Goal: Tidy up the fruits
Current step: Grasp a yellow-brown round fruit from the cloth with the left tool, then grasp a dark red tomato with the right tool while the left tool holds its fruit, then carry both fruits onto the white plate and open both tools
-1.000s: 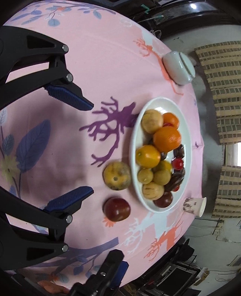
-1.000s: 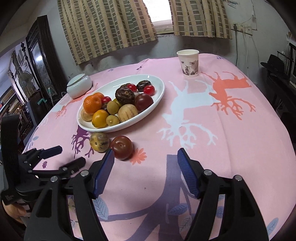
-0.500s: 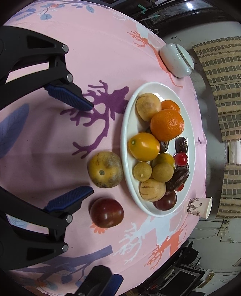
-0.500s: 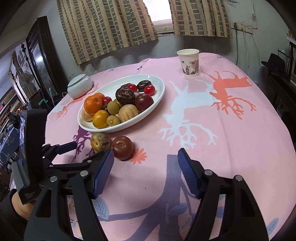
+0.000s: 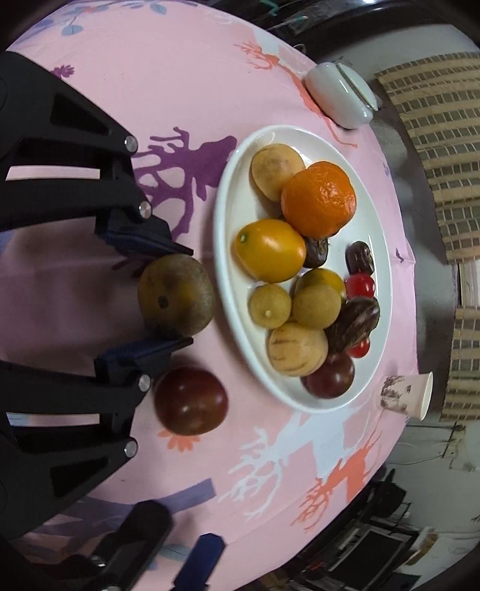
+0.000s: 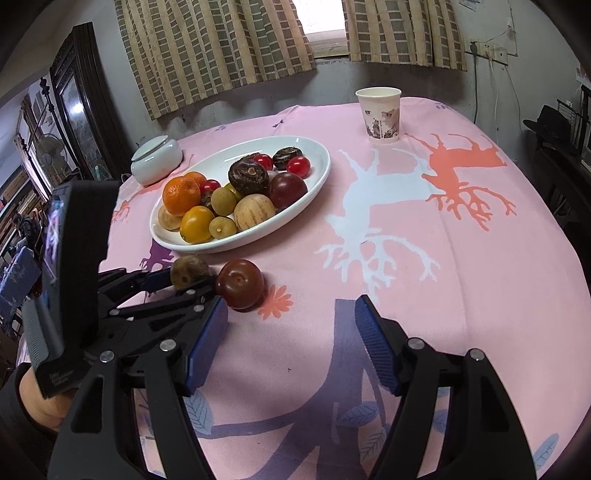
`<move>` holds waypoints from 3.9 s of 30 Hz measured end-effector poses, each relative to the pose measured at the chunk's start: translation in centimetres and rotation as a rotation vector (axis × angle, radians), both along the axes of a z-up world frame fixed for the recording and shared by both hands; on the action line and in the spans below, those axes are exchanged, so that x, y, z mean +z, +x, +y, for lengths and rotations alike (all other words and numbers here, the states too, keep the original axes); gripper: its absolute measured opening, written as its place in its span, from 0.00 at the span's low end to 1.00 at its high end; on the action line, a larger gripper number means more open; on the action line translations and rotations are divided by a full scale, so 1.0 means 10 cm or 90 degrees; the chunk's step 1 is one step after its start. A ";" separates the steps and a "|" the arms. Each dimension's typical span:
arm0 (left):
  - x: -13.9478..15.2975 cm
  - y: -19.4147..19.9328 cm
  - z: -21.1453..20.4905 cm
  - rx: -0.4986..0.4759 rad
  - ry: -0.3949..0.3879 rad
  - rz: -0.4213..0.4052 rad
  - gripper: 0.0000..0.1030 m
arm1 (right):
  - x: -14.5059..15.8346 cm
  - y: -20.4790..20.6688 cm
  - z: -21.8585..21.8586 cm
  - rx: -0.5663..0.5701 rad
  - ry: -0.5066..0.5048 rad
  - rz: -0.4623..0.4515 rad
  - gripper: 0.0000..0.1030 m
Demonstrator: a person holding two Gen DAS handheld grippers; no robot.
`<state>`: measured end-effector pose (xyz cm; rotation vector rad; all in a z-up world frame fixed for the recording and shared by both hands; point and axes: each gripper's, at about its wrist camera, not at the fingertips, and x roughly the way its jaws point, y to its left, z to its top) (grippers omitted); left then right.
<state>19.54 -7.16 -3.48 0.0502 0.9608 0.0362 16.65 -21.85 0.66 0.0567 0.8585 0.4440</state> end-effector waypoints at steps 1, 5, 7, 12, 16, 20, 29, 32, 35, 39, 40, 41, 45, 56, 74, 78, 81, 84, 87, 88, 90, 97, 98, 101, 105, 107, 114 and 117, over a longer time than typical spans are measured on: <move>0.00 -0.04 0.01 -0.005 -0.008 0.003 0.41 | 0.00 0.00 0.00 0.002 0.000 0.000 0.70; 0.05 -0.22 0.13 -0.011 -0.032 0.014 0.41 | -0.03 0.00 0.04 0.008 -0.008 0.002 0.70; 0.09 -0.32 0.20 -0.010 -0.034 0.010 0.40 | -0.06 0.00 0.06 0.014 -0.010 0.008 0.70; 0.17 -0.63 0.36 -0.002 -0.028 -0.010 0.41 | -0.14 -0.04 0.20 0.038 -0.041 0.007 0.70; 0.17 -0.76 0.49 0.005 -0.041 -0.016 0.41 | -0.22 -0.08 0.37 0.056 -0.096 -0.005 0.70; 0.20 -0.79 0.62 0.016 -0.055 -0.033 0.41 | -0.18 -0.07 0.48 0.069 -0.090 0.000 0.70; 0.21 -0.79 0.68 0.003 -0.073 -0.031 0.41 | -0.24 0.15 0.81 0.063 -0.126 0.009 0.70; 0.21 -0.79 0.70 0.008 -0.077 -0.030 0.41 | -0.28 0.23 0.86 0.049 -0.119 0.022 0.70; 0.21 -0.79 0.71 0.007 -0.079 -0.027 0.41 | -0.31 0.26 0.91 0.055 -0.120 0.028 0.61; 0.20 -0.78 0.73 0.008 -0.081 -0.025 0.41 | -0.32 0.28 0.92 0.053 -0.125 0.031 0.52; 0.20 -0.78 0.73 0.009 -0.080 -0.025 0.41 | -0.32 0.30 0.91 0.049 -0.117 0.034 0.51; 0.20 -0.78 0.72 0.009 -0.079 -0.025 0.41 | -0.32 0.31 0.90 0.048 -0.112 0.035 0.49; 0.19 -0.77 0.71 0.008 -0.076 -0.024 0.41 | -0.32 0.32 0.89 0.039 -0.129 0.028 0.39; 0.18 -0.77 0.71 0.012 -0.073 -0.025 0.41 | -0.26 0.18 0.83 0.046 -0.108 0.032 0.37; 0.35 -0.78 0.69 0.026 -0.060 -0.043 0.41 | 0.15 -0.27 0.46 0.066 -0.071 -0.025 0.38; 0.45 -0.75 0.69 0.033 -0.054 -0.044 0.41 | 0.23 -0.27 0.45 0.074 -0.066 -0.037 0.38; 0.51 -0.73 0.68 0.033 -0.044 -0.045 0.41 | 0.28 -0.27 0.45 0.079 -0.063 -0.045 0.38; 0.58 -0.66 0.64 0.026 -0.042 -0.043 0.41 | 0.34 -0.23 0.46 0.083 -0.070 -0.055 0.38; 0.69 -0.56 0.61 0.016 -0.036 -0.049 0.41 | 0.43 -0.16 0.48 0.086 -0.069 -0.068 0.38; 0.73 -0.52 0.61 0.014 -0.035 -0.052 0.41 | 0.46 -0.13 0.48 0.086 -0.069 -0.074 0.38; 0.84 -0.41 0.65 0.013 -0.048 -0.061 0.41 | 0.52 -0.05 0.51 0.088 -0.069 -0.086 0.38; 1.08 0.14 0.73 0.012 -0.047 -0.091 0.41 | 0.69 0.46 0.63 0.077 -0.045 -0.131 0.38; 1.08 0.22 0.74 0.015 -0.049 -0.090 0.41 | 0.68 0.55 0.66 0.075 -0.043 -0.133 0.38; 1.04 0.51 0.77 0.017 -0.052 -0.080 0.41 | 0.60 0.80 0.76 0.071 -0.046 -0.130 0.38; 0.94 0.80 0.75 0.020 -0.037 -0.071 0.41 | 0.50 1.06 0.87 0.069 -0.036 -0.121 0.38; 0.88 0.89 0.75 0.022 -0.033 -0.067 0.41 | 0.45 1.15 0.92 0.069 -0.040 -0.122 0.38; 0.68 1.13 0.80 0.045 -0.029 -0.050 0.40 | 0.24 1.43 1.03 0.068 -0.044 -0.092 0.39; 0.62 1.19 0.84 0.058 -0.037 -0.043 0.44 | 0.19 1.48 1.02 0.060 -0.030 -0.074 0.39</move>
